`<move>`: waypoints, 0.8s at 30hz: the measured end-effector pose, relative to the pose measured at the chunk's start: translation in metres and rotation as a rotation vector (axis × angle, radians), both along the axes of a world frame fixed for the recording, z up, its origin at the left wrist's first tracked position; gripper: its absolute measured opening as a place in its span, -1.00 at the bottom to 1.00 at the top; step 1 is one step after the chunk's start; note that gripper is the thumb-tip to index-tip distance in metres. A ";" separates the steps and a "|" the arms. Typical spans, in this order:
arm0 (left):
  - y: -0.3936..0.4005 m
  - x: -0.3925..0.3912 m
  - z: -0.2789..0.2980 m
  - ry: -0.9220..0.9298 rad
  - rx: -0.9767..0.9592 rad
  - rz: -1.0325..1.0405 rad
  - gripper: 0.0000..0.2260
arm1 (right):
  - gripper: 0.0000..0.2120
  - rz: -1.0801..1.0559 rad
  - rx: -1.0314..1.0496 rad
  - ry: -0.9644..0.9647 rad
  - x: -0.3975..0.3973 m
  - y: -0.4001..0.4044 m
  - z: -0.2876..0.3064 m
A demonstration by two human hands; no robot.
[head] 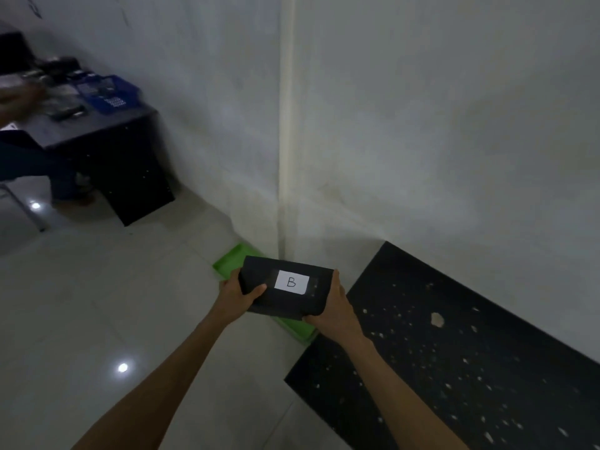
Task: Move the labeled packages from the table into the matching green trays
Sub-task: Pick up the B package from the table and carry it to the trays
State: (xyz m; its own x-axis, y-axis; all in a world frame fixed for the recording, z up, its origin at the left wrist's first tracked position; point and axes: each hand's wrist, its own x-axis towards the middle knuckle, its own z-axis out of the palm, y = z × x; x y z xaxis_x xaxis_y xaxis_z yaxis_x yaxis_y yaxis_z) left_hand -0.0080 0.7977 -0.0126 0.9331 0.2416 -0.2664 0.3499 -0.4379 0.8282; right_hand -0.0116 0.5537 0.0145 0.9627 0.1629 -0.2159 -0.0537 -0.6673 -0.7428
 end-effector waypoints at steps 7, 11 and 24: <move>0.092 0.065 -0.032 0.031 0.112 -0.012 -0.47 | 0.28 -0.057 -0.011 0.162 0.071 0.099 -0.044; 0.130 0.111 -0.069 0.077 0.169 0.017 -0.46 | 0.02 -0.166 -0.056 0.163 0.126 0.154 -0.093; 0.259 0.355 -0.285 0.307 0.064 0.040 -0.53 | -0.14 -0.393 0.028 0.458 0.349 0.302 -0.318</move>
